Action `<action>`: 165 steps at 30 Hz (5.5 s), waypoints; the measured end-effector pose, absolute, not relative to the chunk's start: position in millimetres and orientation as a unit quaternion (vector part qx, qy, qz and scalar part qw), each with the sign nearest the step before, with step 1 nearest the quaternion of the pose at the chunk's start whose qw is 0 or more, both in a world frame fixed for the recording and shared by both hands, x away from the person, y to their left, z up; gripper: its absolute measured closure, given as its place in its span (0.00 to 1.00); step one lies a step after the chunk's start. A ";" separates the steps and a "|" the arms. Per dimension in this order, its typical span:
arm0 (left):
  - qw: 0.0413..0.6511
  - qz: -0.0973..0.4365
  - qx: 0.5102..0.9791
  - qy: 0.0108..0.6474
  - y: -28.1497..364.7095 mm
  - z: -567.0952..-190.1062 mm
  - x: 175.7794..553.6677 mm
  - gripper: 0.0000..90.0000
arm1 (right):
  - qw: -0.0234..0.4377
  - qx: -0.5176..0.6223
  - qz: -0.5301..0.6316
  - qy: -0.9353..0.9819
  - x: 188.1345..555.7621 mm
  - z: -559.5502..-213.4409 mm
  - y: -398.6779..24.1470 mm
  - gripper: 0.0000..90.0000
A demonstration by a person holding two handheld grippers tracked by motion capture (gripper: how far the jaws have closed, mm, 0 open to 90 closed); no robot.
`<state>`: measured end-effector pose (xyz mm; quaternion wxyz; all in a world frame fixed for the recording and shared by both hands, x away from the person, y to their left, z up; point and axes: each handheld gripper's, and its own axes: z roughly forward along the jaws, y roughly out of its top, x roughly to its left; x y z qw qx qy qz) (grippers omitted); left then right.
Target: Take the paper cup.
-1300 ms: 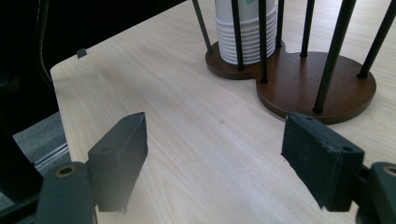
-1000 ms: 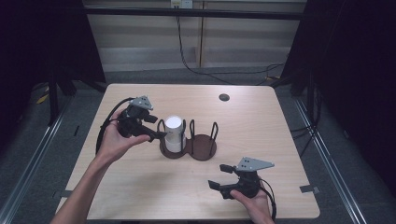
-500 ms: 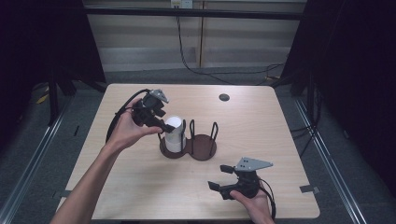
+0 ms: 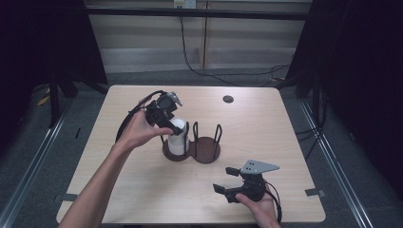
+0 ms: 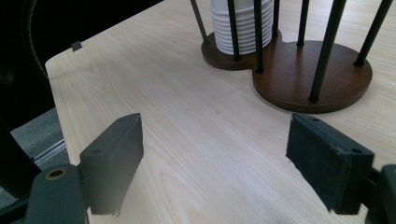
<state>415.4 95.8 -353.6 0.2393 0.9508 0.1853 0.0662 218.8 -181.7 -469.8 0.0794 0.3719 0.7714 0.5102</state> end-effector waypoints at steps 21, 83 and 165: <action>0.186 0.039 0.962 0.196 88.0 -363.1 421.3 0.38 | 0.078 0.374 0.509 0.771 218.7 -470.6 -182.5 0.20; 0.182 0.013 0.964 0.193 98.2 -334.4 419.3 0.39 | 0.074 0.376 0.506 0.772 220.7 -473.5 -178.6 0.20; 0.359 0.043 0.905 0.226 154.7 -287.6 388.8 0.40 | 0.073 0.388 0.504 0.768 223.7 -476.0 -177.5 0.20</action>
